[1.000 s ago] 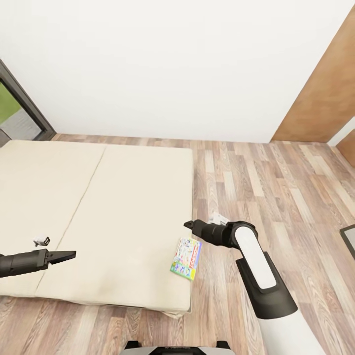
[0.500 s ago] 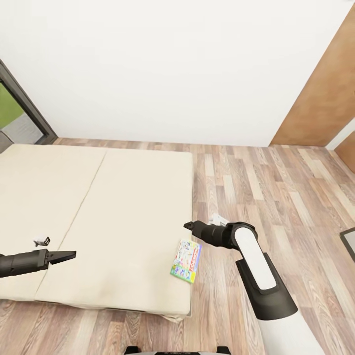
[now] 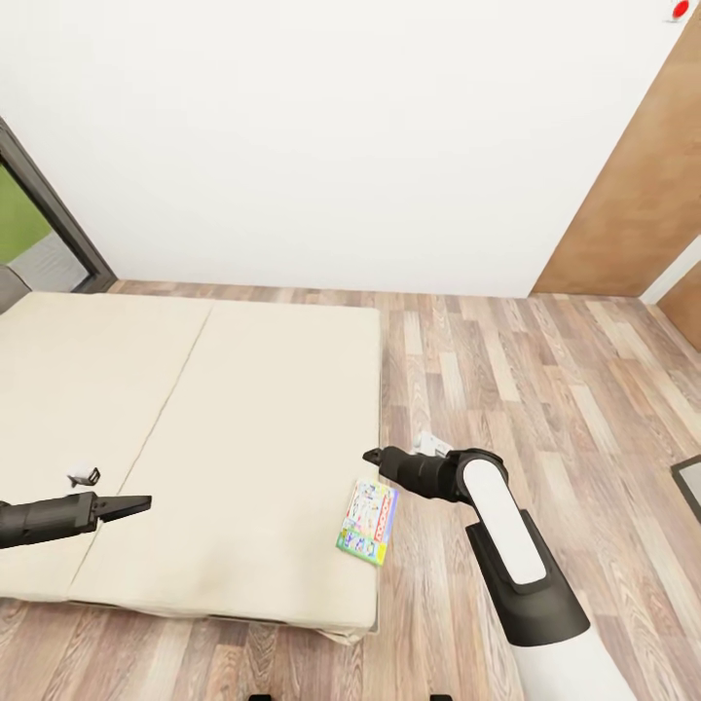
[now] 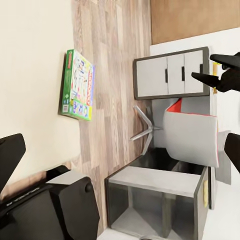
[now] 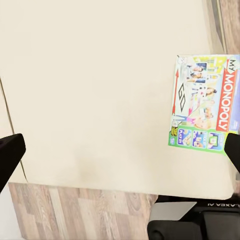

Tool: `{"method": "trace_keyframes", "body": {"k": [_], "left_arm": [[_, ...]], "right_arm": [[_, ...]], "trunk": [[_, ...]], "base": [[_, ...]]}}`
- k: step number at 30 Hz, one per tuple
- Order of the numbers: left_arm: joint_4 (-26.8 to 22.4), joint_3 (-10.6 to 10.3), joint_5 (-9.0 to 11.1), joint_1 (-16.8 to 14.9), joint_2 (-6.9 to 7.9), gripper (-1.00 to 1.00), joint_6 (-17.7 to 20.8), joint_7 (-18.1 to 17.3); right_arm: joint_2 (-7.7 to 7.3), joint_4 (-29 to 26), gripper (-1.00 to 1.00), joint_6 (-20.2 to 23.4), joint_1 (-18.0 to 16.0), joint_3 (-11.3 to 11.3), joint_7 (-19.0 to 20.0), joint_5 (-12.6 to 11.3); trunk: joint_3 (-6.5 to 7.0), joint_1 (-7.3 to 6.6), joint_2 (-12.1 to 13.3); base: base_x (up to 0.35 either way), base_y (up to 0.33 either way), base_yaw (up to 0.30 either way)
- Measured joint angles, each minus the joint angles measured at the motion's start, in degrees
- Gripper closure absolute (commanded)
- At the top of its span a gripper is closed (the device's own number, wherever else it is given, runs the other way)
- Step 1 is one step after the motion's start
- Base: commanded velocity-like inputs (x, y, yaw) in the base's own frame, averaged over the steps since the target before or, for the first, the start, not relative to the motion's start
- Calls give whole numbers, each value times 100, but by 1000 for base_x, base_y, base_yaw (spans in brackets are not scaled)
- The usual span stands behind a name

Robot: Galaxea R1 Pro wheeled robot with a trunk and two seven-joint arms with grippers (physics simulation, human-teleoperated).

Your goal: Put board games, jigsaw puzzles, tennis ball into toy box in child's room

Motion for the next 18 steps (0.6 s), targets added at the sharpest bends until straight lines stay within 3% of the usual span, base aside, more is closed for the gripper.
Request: {"method": "trace_keyframes", "body": {"k": [8,18], "left_arm": [[0,-2,9,0,-44,-100,-86,0],[0,-4,10,0,-53,-100,-107,0]], "right_arm": [[0,1,-100,-23,19,3,0,19],[3,12,-100,-289,22,20,8,509]], "trunk": [[76,0,0],[170,0,0]], "base": [[0,0,0],[0,0,0]]}}
